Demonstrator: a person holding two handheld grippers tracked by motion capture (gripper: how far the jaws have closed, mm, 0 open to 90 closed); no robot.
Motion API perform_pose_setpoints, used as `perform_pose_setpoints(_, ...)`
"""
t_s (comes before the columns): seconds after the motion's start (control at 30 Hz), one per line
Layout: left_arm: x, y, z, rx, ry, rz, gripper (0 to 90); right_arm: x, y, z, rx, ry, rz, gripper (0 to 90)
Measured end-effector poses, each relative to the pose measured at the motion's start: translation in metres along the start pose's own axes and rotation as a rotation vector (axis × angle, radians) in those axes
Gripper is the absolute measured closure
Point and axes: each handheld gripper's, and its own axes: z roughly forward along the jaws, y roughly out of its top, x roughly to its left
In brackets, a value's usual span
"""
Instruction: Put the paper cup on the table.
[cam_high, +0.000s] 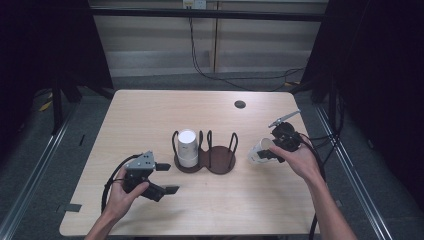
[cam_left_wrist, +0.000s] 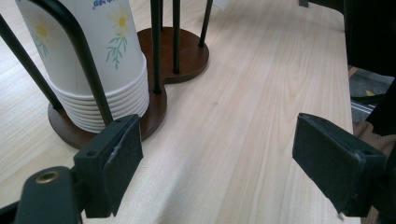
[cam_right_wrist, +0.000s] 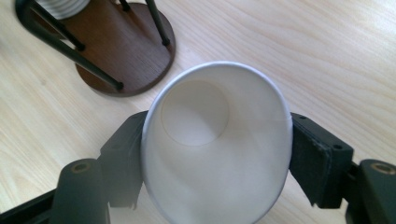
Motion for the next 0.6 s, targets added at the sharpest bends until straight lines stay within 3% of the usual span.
perform_pose_setpoints(0.37, 0.001, -0.001, 0.000, 0.006, -0.002, 0.004, 16.2, -0.002, 0.015, 0.011, 0.127, -0.073, -0.065, 26.1)
perform_pose_setpoints(0.6, 0.001, -0.001, 0.000, 0.011, -0.002, 0.003, 16.2, -0.005, 0.023, 0.015, 0.210, -0.104, -0.070, 25.6)
